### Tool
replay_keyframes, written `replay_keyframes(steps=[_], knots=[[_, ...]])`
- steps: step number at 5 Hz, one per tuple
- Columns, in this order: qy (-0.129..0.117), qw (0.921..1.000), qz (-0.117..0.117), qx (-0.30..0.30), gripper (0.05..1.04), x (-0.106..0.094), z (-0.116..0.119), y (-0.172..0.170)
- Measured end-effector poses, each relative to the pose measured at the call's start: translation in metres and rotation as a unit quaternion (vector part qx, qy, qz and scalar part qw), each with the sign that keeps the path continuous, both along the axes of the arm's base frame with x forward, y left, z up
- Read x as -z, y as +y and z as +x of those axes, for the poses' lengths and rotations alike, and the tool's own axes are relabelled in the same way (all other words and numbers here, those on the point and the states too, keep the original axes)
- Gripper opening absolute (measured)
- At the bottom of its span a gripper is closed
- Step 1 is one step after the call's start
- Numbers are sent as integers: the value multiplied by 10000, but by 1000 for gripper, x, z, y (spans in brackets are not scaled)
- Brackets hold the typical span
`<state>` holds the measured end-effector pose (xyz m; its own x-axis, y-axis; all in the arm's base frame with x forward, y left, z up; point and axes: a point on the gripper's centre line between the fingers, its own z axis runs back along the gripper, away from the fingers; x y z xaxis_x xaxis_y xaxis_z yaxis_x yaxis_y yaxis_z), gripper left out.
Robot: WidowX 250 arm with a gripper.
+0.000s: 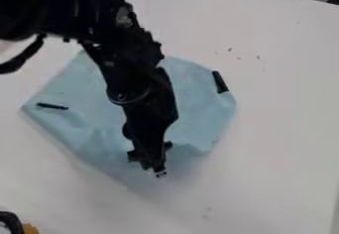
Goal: Déplier le tissu de haut en bas
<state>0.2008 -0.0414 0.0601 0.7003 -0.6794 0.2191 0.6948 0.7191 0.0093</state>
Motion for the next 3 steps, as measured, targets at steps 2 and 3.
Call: replay_keyframes(steps=[2, 3], knots=[[-160, 9989, 291, -337, 117, 22, -5, 1], [86, 9990, 251, -372, 287, 36, -1, 6]])
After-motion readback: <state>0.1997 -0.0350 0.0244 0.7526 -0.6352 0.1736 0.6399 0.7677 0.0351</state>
